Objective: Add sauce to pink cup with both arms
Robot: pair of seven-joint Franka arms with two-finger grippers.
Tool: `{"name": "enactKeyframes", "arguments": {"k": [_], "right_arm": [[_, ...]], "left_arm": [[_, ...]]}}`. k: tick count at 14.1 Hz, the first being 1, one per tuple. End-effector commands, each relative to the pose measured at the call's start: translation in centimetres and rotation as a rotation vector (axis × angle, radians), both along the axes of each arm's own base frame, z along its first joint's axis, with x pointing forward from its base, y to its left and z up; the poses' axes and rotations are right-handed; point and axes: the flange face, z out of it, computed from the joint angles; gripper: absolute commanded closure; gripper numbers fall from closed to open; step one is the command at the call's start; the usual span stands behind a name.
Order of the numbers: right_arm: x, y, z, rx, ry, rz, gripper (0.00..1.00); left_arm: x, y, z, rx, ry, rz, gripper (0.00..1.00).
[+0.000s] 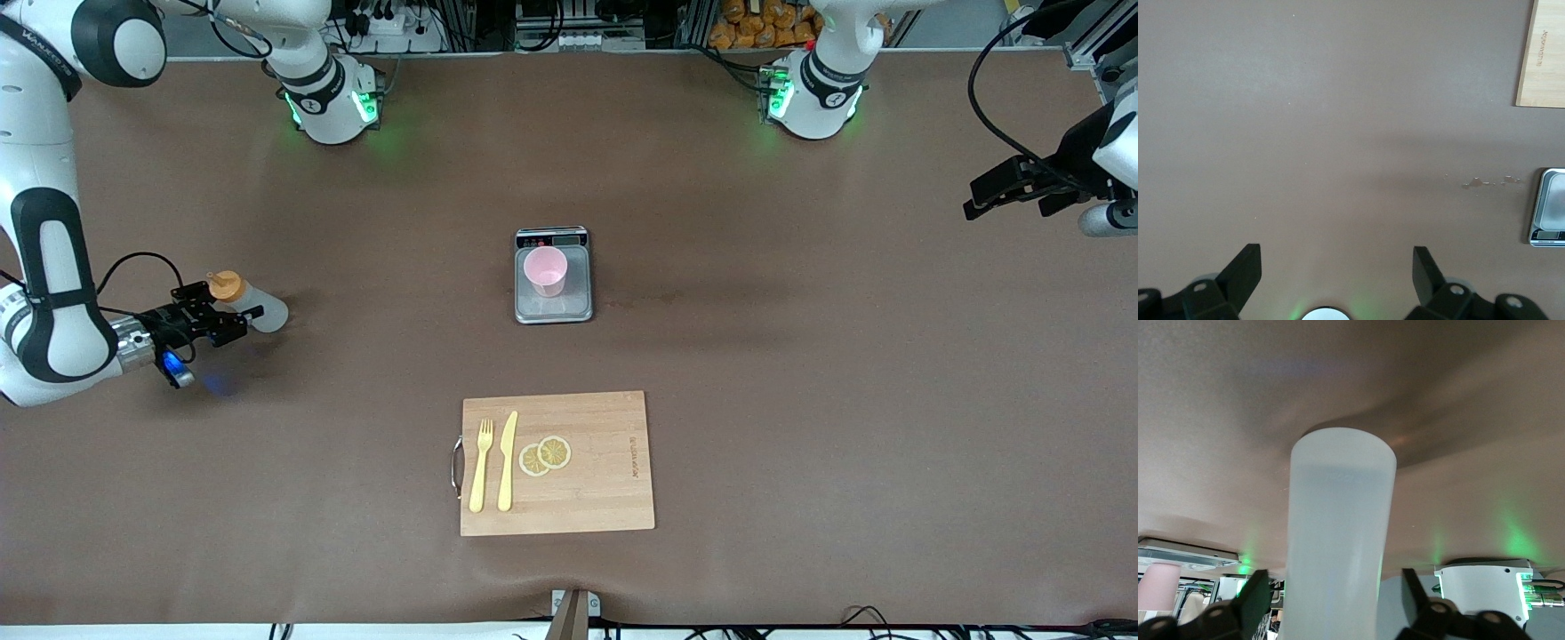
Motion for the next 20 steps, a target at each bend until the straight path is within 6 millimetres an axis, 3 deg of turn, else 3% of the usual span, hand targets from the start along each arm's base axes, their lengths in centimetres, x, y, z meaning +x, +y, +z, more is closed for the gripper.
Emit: {"name": "enactKeyframes", "arguments": {"k": [1, 7, 12, 15, 18, 20], "right_arm": [[1.5, -0.1, 1.4, -0.036, -0.005, -0.01, 0.0], [5.0, -0.5, 7.4, -0.081, -0.073, -0.011, 0.0], [8.6, 0.1, 14.1, -0.141, -0.227, 0.019, 0.0], [10.0, 2.8, 18.9, -0.235, -0.301, 0.109, 0.0], [9.9, 7.7, 26.8, -0.358, -0.404, 0.23, 0.0], [9.0, 10.6, 30.5, -0.389, -0.446, 0.282, 0.0]], "left_arm": [[-0.8, 0.1, 0.6, 0.002, -0.005, 0.006, 0.0], [-0.7, -0.4, 0.6, 0.0, -0.005, -0.003, 0.0], [-0.4, -2.8, 1.0, 0.0, -0.016, -0.049, 0.0], [-0.2, -2.9, 1.0, -0.001, -0.018, -0.068, 0.0], [-0.1, -2.7, 1.1, 0.002, -0.025, -0.068, 0.0], [0.0, -2.5, 1.4, 0.016, -0.034, -0.066, 0.0]]}}
